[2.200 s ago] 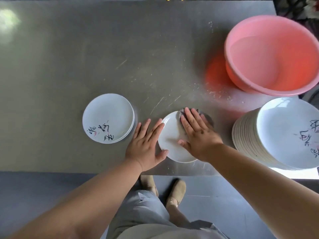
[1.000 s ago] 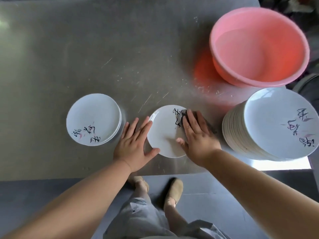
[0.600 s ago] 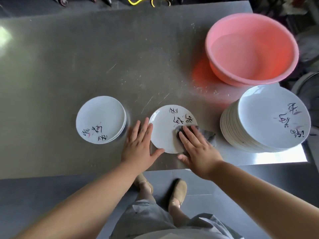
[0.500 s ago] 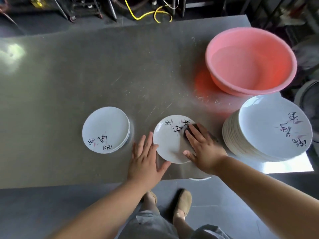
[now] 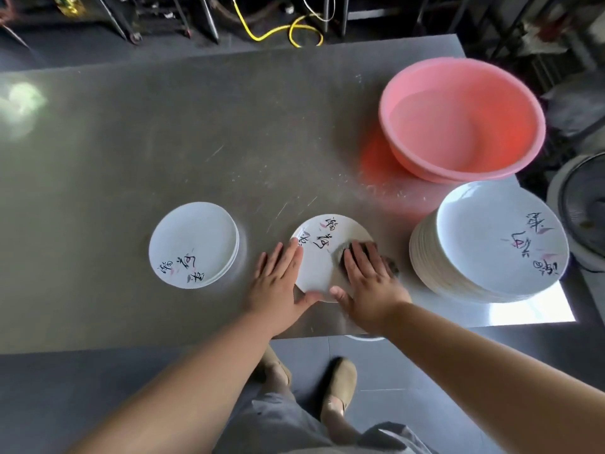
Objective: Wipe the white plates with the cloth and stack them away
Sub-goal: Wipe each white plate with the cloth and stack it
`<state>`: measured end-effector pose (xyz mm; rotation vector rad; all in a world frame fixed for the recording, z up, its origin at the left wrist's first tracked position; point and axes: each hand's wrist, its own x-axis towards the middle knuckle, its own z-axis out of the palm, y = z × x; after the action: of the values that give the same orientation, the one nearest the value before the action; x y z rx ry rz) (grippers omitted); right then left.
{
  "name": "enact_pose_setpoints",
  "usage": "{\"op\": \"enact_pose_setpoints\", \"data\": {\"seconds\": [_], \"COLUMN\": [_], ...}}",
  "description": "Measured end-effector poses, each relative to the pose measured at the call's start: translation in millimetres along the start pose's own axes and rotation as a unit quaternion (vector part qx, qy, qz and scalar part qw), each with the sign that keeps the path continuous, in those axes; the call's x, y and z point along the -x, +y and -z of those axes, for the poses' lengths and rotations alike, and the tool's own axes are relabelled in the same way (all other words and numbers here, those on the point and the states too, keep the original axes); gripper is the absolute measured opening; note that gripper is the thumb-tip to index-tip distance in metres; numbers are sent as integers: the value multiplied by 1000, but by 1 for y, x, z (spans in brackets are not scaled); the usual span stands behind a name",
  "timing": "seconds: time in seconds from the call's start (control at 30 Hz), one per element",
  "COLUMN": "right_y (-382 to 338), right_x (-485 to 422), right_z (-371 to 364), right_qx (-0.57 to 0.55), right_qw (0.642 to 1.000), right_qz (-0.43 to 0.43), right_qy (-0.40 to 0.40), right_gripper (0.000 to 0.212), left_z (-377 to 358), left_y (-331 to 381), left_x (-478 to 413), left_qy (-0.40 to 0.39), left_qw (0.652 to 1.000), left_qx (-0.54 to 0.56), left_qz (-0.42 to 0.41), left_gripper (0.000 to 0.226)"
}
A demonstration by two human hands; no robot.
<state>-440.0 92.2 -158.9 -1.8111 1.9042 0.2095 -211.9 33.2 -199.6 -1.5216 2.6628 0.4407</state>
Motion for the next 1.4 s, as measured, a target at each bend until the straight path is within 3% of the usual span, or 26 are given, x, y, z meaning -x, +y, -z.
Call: {"op": "enact_pose_setpoints", "data": {"seconds": [0.17,0.33,0.47,0.63,0.73,0.93,1.03,1.17,1.27,1.33,1.4], "right_y": [9,-15,-4,15,5,-8,4,7,-3,0,8], "right_x": [-29,35,19,-25,-7,37,2,-18,13,25,17], "right_z": [18,-15,-2,30,16,-8,18,23,1,-8,0], "right_qx": [18,-1,8,65,32,50,43,33,45,71,63], "right_qw": [1000,999,999,996,999,987,993,998,993,985,987], "right_qz": [-14,47,45,66,36,146,106,48,107,152,142], "right_qy": [-11,13,-16,-8,-13,-39,19,0,-18,-34,-32], "right_gripper": [88,104,110,95,96,106,110,95,106,102,94], "left_z": [-3,1,1,13,6,1,-2,-1,3,8,14], "left_y": [27,57,64,15,8,20,26,31,38,42,43], "left_x": [6,27,37,2,3,11,14,12,11,9,12], "left_qy": [21,-5,54,-42,-26,39,56,49,41,31,30], "left_qw": [997,988,993,996,997,998,995,993,991,990,991], "left_qx": [-2,-5,-8,-78,-79,-31,-17,-10,-3,-10,-19], "left_qz": [76,151,105,17,1,47,79,109,131,138,133], "left_gripper": [100,99,93,94,97,99,101,98,101,100,100]}}
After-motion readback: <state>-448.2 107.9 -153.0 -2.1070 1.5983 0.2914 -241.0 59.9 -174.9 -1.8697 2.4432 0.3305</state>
